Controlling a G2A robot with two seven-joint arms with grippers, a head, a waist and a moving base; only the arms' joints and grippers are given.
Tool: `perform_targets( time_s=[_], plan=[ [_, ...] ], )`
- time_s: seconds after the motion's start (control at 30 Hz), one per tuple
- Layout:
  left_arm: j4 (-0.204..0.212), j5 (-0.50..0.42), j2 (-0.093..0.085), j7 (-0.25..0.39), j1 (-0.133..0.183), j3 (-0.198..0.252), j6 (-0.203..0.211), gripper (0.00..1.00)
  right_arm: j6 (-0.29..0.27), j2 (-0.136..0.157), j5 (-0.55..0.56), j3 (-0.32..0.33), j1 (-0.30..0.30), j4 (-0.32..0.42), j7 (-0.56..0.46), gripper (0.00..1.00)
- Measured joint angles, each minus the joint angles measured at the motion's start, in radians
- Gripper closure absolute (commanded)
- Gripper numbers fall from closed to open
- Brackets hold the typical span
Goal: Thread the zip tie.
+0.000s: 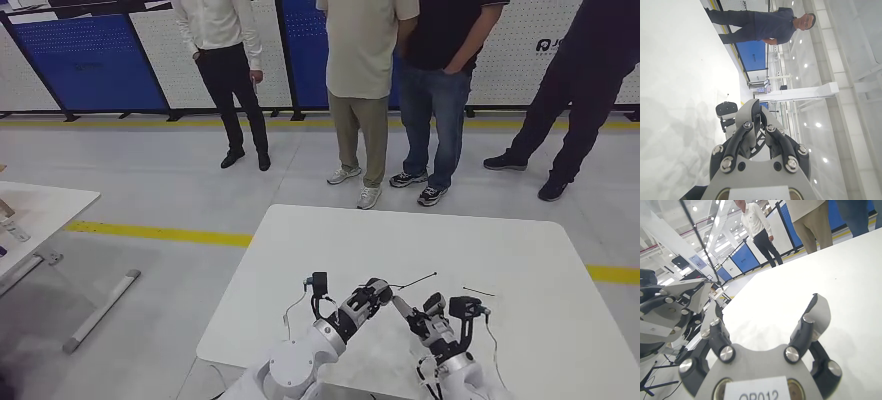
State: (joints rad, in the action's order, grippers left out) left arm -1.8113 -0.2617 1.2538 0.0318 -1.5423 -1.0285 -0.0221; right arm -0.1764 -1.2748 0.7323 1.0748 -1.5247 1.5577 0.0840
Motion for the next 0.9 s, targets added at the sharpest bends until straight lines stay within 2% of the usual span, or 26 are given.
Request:
perform_targets(
  time_s=[0.03, 0.07, 0.13, 0.23, 0.43, 0.47, 0.5, 0.57, 0.67, 0.9],
  plan=[
    [0.0, 0.001, 0.0, -0.001, 0.0, 0.002, 0.002, 1.0, 0.004, -0.001, 0.001, -0.002, 0.003, -0.001, -0.002, 0.36],
    [0.0, 0.001, 0.001, -0.002, 0.0, 0.003, 0.004, 1.0, 0.008, -0.002, 0.005, -0.005, 0.006, -0.002, -0.002, 0.46],
    [0.001, -0.001, 0.002, -0.004, 0.001, 0.004, 0.007, 1.0, 0.013, -0.004, 0.014, -0.013, 0.009, -0.003, -0.009, 0.59],
    [0.003, -0.005, 0.003, -0.01, 0.002, 0.005, 0.009, 1.0, 0.013, -0.005, 0.038, -0.02, 0.011, 0.002, -0.016, 0.63],
    [0.014, 0.004, 0.005, -0.013, 0.008, 0.01, 0.004, 1.0, -0.05, -0.002, 0.04, -0.009, -0.008, 0.02, 0.009, 0.66],
    [0.016, 0.006, 0.005, -0.014, 0.009, 0.012, 0.002, 1.0, -0.053, -0.001, 0.044, -0.006, -0.011, 0.024, 0.012, 0.7],
    [0.017, 0.008, 0.005, -0.014, 0.01, 0.013, 0.001, 1.0, -0.055, -0.001, 0.045, -0.005, -0.013, 0.026, 0.013, 0.66],
    [0.02, 0.011, 0.006, -0.015, 0.012, 0.016, 0.0, 1.0, -0.055, -0.001, 0.046, -0.003, -0.015, 0.03, 0.013, 0.7],
    [0.024, 0.016, 0.007, -0.016, 0.014, 0.02, -0.001, 1.0, -0.055, -0.001, 0.05, -0.002, -0.017, 0.037, 0.006, 0.65],
    [0.033, 0.028, 0.01, -0.023, 0.018, 0.03, -0.002, 1.0, -0.058, -0.004, 0.051, -0.008, -0.011, 0.038, -0.018, 0.65]
  ],
)
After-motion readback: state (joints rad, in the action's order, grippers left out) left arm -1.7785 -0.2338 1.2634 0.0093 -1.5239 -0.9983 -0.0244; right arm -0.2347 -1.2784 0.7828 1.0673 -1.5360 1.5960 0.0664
